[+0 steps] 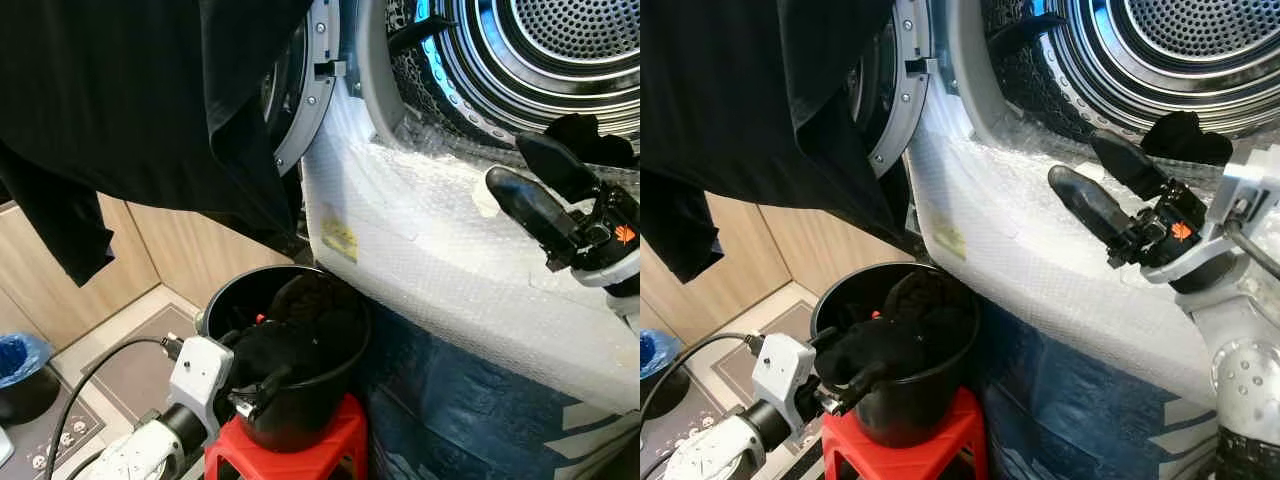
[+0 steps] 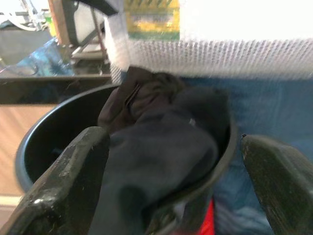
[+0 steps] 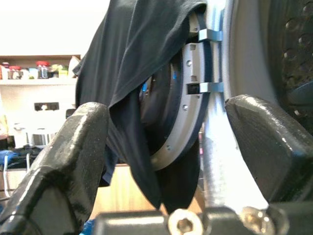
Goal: Clothes washing
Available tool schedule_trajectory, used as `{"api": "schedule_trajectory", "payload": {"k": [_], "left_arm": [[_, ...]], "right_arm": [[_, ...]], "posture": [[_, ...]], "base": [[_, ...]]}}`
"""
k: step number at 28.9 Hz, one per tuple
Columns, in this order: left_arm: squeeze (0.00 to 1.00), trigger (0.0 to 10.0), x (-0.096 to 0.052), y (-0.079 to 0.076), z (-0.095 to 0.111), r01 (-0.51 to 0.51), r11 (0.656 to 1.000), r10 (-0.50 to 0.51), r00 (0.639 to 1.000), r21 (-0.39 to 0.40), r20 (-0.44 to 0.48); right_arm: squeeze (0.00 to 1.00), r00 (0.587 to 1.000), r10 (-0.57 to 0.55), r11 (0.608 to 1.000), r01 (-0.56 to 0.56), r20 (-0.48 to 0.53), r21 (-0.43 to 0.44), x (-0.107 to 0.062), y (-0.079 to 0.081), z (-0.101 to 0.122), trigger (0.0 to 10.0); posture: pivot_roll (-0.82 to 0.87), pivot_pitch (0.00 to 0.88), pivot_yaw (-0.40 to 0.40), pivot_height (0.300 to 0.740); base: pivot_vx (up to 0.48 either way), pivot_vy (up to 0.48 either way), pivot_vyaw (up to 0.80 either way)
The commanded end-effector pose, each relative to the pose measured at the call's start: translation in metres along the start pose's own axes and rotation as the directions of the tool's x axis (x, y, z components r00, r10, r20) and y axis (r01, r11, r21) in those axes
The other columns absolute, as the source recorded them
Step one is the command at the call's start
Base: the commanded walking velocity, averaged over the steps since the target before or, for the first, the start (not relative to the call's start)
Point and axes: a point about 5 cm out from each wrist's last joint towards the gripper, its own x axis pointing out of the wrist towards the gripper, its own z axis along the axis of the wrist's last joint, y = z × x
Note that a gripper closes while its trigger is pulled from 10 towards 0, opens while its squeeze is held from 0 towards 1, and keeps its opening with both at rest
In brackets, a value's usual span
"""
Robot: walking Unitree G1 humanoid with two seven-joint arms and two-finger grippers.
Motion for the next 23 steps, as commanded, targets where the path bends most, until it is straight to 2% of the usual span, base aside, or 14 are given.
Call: {"api": "schedule_trajectory", "payload": {"k": [1, 9, 11, 13, 19, 23], "left_arm": [[0.00, 10.0, -0.005, 0.003, 0.004, -0.001, 0.998, 0.000, 1.000, 0.057, 0.008], [0.00, 10.0, -0.015, 0.016, -0.005, 0.014, 0.993, -0.009, 0.999, 0.119, -0.042], [0.00, 10.0, -0.018, 0.021, -0.007, 0.023, 0.989, -0.014, 0.998, 0.145, -0.063], [0.00, 10.0, -0.020, 0.033, -0.012, 0.028, 0.986, -0.012, 0.995, 0.165, -0.096], [0.00, 10.0, -0.017, 0.041, -0.018, 0.060, 0.980, -0.037, 0.992, 0.188, -0.121], [0.00, 10.0, -0.008, 0.049, -0.022, 0.087, 0.974, -0.061, 0.990, 0.209, -0.128]], "right_arm": [[0.00, 0.999, 0.049, 0.999, -0.049, -0.013, 0.018, 0.003, 0.008, -0.001, 10.0], [0.00, 0.994, 0.104, 0.993, -0.102, -0.040, 0.065, 0.003, 0.018, -0.009, 10.0], [0.00, 0.994, 0.104, 0.993, -0.101, -0.041, 0.064, 0.003, 0.019, -0.009, 10.0], [0.00, 0.994, 0.098, 0.993, -0.095, -0.046, 0.064, 0.002, 0.020, -0.008, 10.0], [0.00, 0.993, 0.102, 0.993, -0.099, -0.052, 0.062, 0.002, 0.023, -0.009, 10.0], [0.00, 0.993, 0.105, 0.993, -0.102, -0.053, 0.062, 0.004, 0.027, -0.009, 10.0]], "posture": [[0.03, 0.026, 0.026, 0.740], [0.03, 0.029, 0.018, 0.740], [0.03, 0.032, 0.018, 0.740], [0.03, 0.033, 0.019, 0.740], [0.02, 0.034, 0.021, 0.740], [-0.02, 0.037, 0.026, 0.740]], "base": [[0.000, 0.000, 0.00], [0.000, 0.000, 0.00], [0.000, 0.000, 0.00], [0.000, 0.000, 0.00], [0.000, 0.000, 0.00], [0.000, 0.000, 0.00]]}}
